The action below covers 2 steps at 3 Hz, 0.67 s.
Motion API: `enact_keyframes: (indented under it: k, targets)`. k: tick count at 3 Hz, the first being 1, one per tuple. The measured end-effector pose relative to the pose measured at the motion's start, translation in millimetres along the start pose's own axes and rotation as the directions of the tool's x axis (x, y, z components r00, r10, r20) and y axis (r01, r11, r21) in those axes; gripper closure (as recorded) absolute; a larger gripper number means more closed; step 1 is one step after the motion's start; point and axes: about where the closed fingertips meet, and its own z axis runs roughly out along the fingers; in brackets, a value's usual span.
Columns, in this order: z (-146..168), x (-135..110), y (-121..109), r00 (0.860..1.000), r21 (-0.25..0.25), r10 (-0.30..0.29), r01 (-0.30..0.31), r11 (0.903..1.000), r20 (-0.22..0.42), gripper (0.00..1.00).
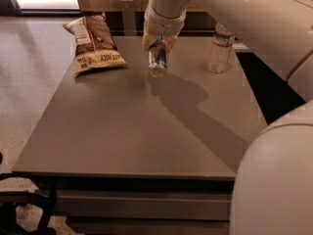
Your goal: Place redbull can upright
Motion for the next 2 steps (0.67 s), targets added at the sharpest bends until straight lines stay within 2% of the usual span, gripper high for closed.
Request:
enact_keyframes:
  k: [1,2]
  targets:
    - [-26.1,-11.3,3.4,0.989,-0.028,-0.079,0.083,0.9962,0.127,1.0]
    - [-40.7,-18.2,12.0,0.96,-0.031,-0.164,0.175,0.984,0.226,1.0]
